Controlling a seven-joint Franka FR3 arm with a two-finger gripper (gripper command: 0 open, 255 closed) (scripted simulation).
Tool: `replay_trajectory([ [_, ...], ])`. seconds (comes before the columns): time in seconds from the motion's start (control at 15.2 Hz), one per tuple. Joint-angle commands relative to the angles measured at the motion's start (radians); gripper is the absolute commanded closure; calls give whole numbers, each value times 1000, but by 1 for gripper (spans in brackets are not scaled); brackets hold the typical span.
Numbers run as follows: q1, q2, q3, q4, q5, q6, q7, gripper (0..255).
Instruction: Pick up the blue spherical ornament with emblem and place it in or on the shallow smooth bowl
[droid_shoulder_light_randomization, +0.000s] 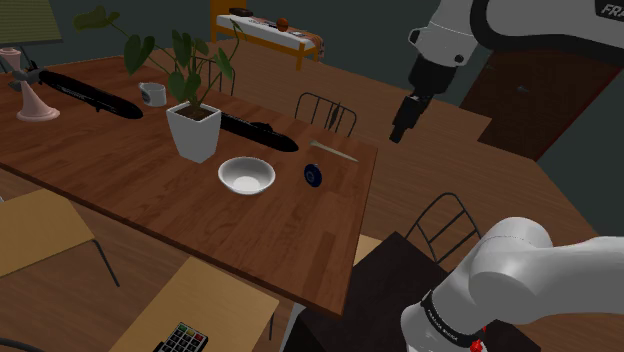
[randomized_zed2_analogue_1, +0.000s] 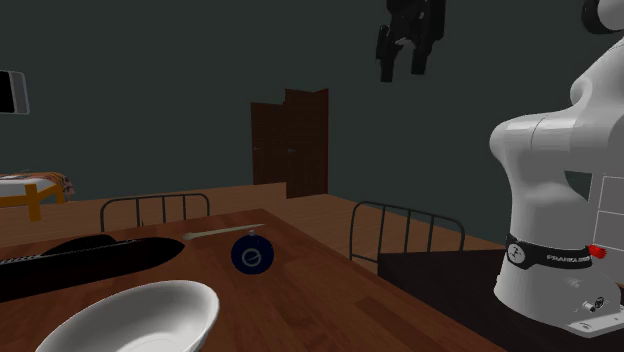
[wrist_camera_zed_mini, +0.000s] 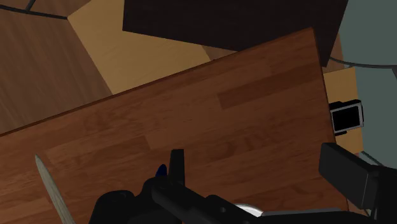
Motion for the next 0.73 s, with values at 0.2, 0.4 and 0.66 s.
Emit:
replay_trajectory([
  [0.2,-9,71,-20,-30,-4,98,-3,0],
  [0.4,-17,153,-41,-47,-7,194,-7,0],
  [0.66,-27,278,-67,-51,-7,319,-14,0],
])
